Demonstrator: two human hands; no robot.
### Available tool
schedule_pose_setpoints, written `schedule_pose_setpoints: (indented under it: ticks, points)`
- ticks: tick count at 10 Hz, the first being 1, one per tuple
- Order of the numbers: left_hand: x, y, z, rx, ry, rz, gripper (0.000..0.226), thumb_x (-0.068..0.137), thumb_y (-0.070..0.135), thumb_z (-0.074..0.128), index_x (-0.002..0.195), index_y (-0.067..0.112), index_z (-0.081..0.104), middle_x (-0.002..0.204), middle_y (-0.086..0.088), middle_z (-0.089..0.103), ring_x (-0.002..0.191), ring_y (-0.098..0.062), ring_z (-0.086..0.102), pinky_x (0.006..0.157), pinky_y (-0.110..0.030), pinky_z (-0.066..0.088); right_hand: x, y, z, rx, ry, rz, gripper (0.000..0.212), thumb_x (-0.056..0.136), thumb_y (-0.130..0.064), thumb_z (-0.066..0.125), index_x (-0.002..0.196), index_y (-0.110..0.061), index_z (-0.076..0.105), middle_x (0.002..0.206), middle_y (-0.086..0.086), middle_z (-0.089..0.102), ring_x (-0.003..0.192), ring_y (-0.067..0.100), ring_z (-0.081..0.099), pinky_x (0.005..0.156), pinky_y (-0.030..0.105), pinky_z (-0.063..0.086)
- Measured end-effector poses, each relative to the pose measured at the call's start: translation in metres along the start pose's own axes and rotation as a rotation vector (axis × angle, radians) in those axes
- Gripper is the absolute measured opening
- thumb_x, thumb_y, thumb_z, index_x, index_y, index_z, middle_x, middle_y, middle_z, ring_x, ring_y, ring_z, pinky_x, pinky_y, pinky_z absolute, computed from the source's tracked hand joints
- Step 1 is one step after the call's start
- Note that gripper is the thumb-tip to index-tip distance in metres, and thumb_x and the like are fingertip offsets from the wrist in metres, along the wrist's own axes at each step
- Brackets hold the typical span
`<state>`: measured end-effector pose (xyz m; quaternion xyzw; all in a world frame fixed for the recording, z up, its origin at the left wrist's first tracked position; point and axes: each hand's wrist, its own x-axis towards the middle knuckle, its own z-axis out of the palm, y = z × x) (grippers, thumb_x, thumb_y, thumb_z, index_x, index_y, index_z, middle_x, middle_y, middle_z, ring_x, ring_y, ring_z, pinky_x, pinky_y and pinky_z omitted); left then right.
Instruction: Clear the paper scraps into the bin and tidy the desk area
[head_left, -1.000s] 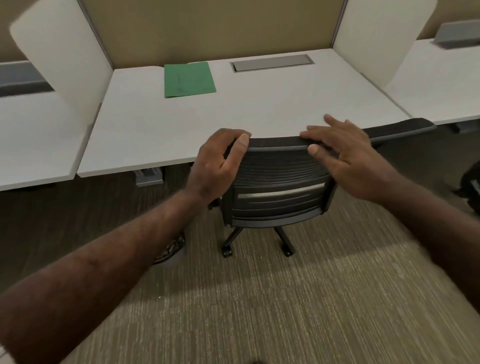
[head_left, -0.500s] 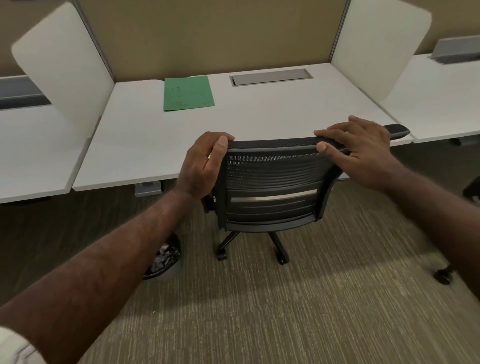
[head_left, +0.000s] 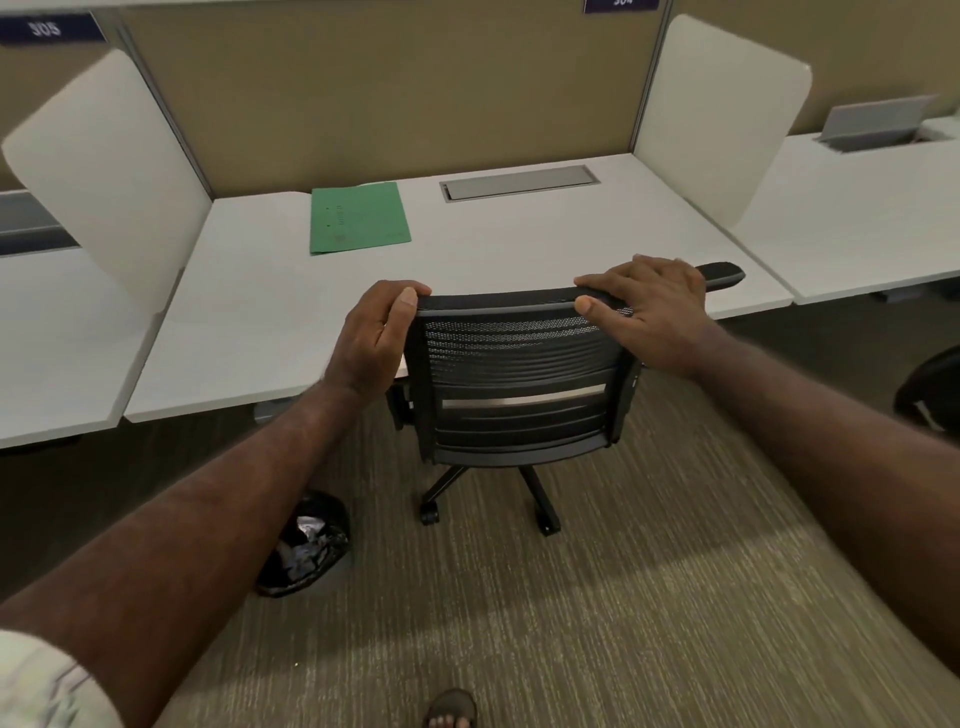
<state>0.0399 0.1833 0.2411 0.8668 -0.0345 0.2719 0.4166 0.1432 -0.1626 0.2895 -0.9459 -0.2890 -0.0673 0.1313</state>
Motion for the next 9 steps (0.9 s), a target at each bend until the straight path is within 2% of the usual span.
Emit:
schedule_pose_setpoints:
  ticks: [2,5,6,7,8,9]
  points:
    - [0.013,-0.003,0.002,0.027,-0.026,0.021,0.033,0.11,0.031,0.034,0.116,0.02,0.065,0.109,0.007,0.065,0.107,-0.007,0.059,0.092,-0.017,0.044,0.014,0.008,-0.002,-0.017,-0.024,0.017,0.069,0.097,-0.084,0.018,0.149,-0.049,0.046,0.142,-0.01,0.056,0.142,0.021,0.034,0.117,0.053,0.017]
    - [0.021,0.001,0.009,0.109,-0.067,0.051,0.033,0.111,0.046,0.026,0.114,0.036,0.056,0.107,0.02,0.056,0.106,-0.001,0.055,0.092,-0.009,0.039,0.022,0.021,-0.012,-0.032,-0.148,0.041,0.073,0.093,-0.087,0.013,0.15,-0.052,0.043,0.143,-0.011,0.054,0.14,0.019,0.035,0.118,0.055,0.017]
    - [0.027,0.006,0.005,0.162,-0.098,0.099,0.035,0.11,0.044,0.025,0.115,0.031,0.057,0.107,0.022,0.054,0.105,0.001,0.053,0.093,-0.01,0.038,0.025,0.019,-0.019,-0.032,-0.202,0.054,0.074,0.093,-0.084,0.014,0.153,-0.05,0.042,0.148,-0.01,0.052,0.143,0.019,0.034,0.121,0.056,0.015]
    - [0.036,0.014,-0.003,0.213,-0.191,0.11,0.031,0.107,0.035,0.032,0.113,0.022,0.06,0.107,0.011,0.06,0.1,-0.006,0.054,0.095,-0.023,0.043,0.028,0.015,-0.028,-0.051,-0.265,0.036,0.082,0.089,-0.086,0.01,0.155,-0.048,0.04,0.151,-0.009,0.051,0.144,0.02,0.034,0.121,0.057,0.015]
    - [0.044,0.028,-0.014,0.288,-0.235,0.201,0.035,0.104,0.03,0.033,0.105,0.013,0.063,0.103,-0.001,0.064,0.097,-0.017,0.054,0.093,-0.037,0.048,0.03,0.014,-0.036,-0.049,-0.32,0.014,0.086,0.087,-0.092,0.012,0.157,-0.048,0.034,0.165,-0.008,0.039,0.157,0.023,0.019,0.126,0.054,0.006]
    - [0.052,0.04,-0.026,0.409,-0.137,0.188,0.04,0.104,0.03,0.036,0.114,0.005,0.066,0.117,-0.011,0.068,0.109,-0.023,0.058,0.101,-0.043,0.051,0.037,0.01,-0.038,-0.117,-0.255,0.008,0.091,0.083,-0.099,0.015,0.16,-0.052,0.023,0.174,-0.012,0.02,0.162,0.018,-0.002,0.127,0.051,-0.011]
